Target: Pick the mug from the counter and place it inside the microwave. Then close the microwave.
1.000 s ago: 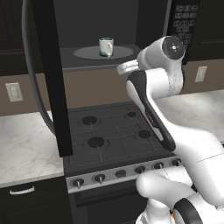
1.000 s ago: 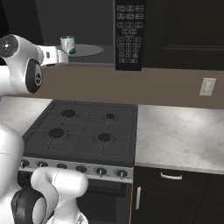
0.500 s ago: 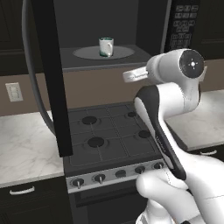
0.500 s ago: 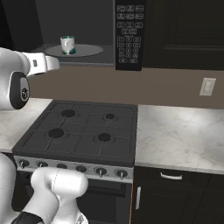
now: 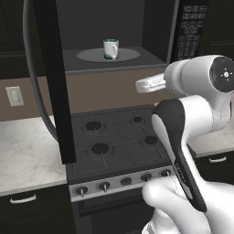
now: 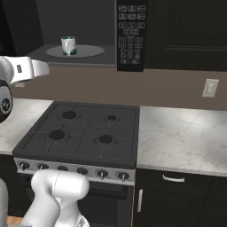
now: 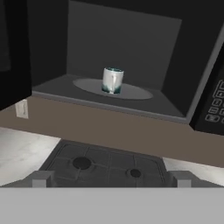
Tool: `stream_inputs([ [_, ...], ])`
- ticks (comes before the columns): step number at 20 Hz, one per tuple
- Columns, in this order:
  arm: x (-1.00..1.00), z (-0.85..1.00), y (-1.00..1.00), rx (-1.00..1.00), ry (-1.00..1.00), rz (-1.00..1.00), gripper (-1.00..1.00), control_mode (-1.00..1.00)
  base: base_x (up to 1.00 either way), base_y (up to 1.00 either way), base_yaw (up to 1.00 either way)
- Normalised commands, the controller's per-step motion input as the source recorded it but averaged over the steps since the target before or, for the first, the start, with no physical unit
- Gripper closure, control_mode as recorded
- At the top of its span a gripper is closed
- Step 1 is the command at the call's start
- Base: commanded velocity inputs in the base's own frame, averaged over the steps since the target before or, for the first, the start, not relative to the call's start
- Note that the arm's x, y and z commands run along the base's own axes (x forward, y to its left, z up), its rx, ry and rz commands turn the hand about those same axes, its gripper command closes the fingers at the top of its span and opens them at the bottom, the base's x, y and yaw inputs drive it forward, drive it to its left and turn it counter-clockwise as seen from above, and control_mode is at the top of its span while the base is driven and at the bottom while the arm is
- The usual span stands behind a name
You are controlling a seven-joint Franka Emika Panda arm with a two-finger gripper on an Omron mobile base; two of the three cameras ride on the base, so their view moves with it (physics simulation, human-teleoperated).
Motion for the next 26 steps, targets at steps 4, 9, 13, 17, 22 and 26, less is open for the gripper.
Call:
stream_inputs([
  [4, -0.54, 0.00, 0.00, 0.00, -0.04, 0.00, -1.00, -1.00, 0.00, 0.00, 0.00],
  [9, -0.64, 0.13, 0.00, 0.00, -0.02, 0.00, -1.00, -1.00, 0.00, 0.00, 0.00],
  [13, -0.61, 0.20, 0.00, 0.00, -0.02, 0.00, -1.00, -1.00, 0.00, 0.00, 0.00],
  [17, -0.54, 0.19, 0.01, 0.00, -0.01, 0.00, -1.00, -1.00, 0.00, 0.00, 0.00],
  [22, -0.54, 0.17, 0.08, 0.00, -0.03, 0.00, -1.00, -1.00, 0.00, 0.00, 0.00],
  [26, -0.60, 0.02, 0.10, 0.00, -0.12, 0.00, -1.00, -1.00, 0.00, 0.00, 0.00],
])
